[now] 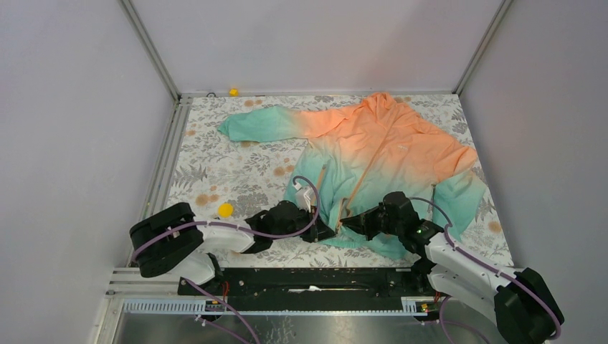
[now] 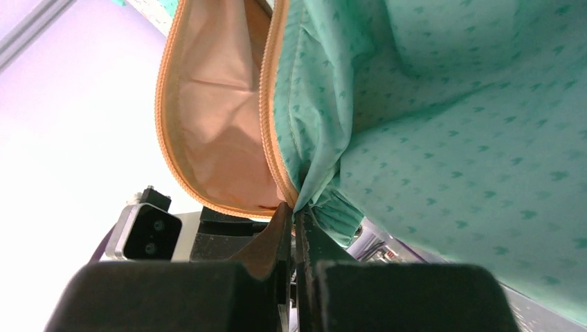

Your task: Zip up the jacket

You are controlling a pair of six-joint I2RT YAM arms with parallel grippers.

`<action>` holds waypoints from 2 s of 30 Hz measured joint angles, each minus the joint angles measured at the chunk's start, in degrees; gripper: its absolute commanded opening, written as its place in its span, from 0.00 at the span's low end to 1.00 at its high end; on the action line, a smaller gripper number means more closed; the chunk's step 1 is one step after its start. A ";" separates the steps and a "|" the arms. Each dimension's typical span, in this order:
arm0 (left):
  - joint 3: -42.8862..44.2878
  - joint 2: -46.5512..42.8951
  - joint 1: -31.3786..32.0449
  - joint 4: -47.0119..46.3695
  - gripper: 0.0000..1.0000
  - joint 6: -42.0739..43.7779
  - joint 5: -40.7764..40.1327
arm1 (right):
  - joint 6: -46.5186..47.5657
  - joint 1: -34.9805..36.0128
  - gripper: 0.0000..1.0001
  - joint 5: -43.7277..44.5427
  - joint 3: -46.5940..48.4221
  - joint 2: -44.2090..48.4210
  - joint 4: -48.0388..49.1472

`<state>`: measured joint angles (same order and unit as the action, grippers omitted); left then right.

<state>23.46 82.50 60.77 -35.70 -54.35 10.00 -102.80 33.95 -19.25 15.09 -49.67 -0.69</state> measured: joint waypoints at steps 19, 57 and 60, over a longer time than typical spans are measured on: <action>-1.97 4.50 2.51 -11.74 0.00 8.46 -0.63 | -8.83 -5.84 0.00 -5.86 -7.87 2.38 11.30; -1.40 12.52 -3.39 -12.63 0.00 -0.37 18.84 | 57.37 5.49 0.77 -1.75 5.05 8.96 -16.39; -2.34 13.42 -3.56 -15.41 0.00 -1.66 19.45 | 56.04 12.66 0.67 2.49 4.94 8.48 -17.51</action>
<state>21.12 95.92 57.21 -51.11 -56.01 29.45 -46.76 46.61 -16.75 20.03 -41.19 -18.20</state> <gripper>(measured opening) 0.039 0.749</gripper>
